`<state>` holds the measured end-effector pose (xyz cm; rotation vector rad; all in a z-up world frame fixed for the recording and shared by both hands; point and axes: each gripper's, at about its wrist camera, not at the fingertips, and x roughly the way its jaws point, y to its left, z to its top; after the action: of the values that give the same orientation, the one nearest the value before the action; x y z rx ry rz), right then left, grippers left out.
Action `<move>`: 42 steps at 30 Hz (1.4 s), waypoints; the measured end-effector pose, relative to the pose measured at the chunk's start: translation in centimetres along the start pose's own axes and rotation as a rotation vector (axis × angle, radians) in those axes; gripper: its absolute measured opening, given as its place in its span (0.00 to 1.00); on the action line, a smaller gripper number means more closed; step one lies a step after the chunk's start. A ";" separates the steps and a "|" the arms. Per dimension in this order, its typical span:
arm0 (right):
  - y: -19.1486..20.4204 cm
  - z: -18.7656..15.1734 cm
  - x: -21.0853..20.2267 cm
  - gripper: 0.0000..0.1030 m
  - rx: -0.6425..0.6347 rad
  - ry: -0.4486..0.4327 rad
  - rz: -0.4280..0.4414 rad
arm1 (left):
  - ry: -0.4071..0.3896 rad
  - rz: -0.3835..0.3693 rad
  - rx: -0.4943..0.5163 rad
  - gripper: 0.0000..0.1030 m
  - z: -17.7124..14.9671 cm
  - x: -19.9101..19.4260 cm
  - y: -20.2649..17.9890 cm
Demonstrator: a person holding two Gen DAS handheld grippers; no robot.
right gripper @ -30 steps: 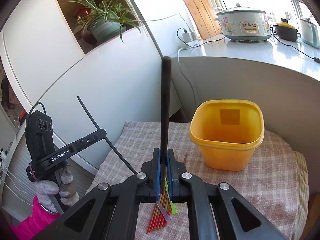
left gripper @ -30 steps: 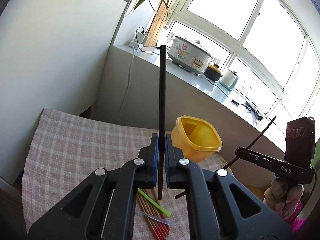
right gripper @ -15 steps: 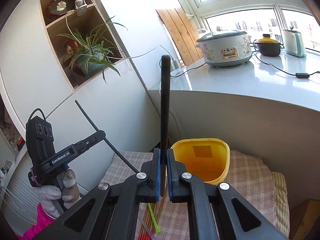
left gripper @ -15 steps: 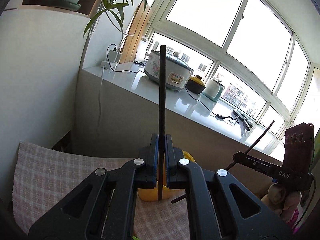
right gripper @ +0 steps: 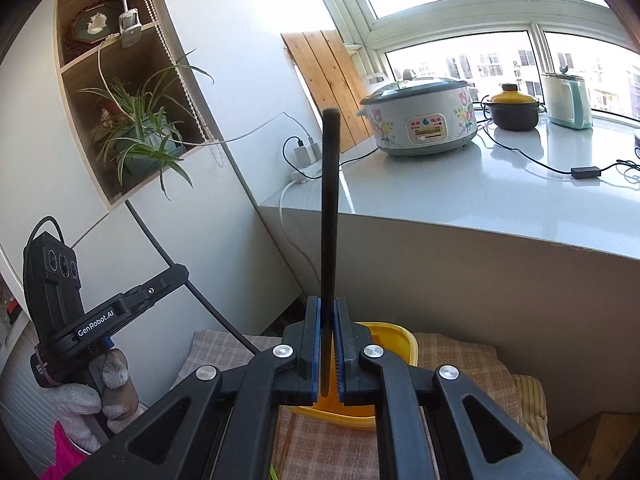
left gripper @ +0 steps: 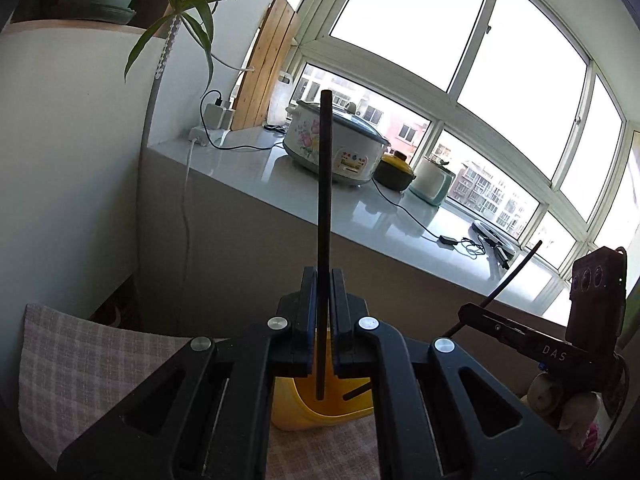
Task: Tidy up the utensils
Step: 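Carry the black chopstick with the right gripper over the yellow container, then open the right gripper to drop the chopstick into the container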
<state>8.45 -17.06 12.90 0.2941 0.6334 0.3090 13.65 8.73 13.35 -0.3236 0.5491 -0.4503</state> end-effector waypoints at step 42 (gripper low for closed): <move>-0.9 -4.2 0.2 0.39 0.028 0.064 -0.040 | 0.069 0.014 0.002 0.21 -5.1 -3.1 0.8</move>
<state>6.20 -17.10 9.25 0.2991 0.7067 0.2724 8.69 10.05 10.22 -0.3033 0.6177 -0.4492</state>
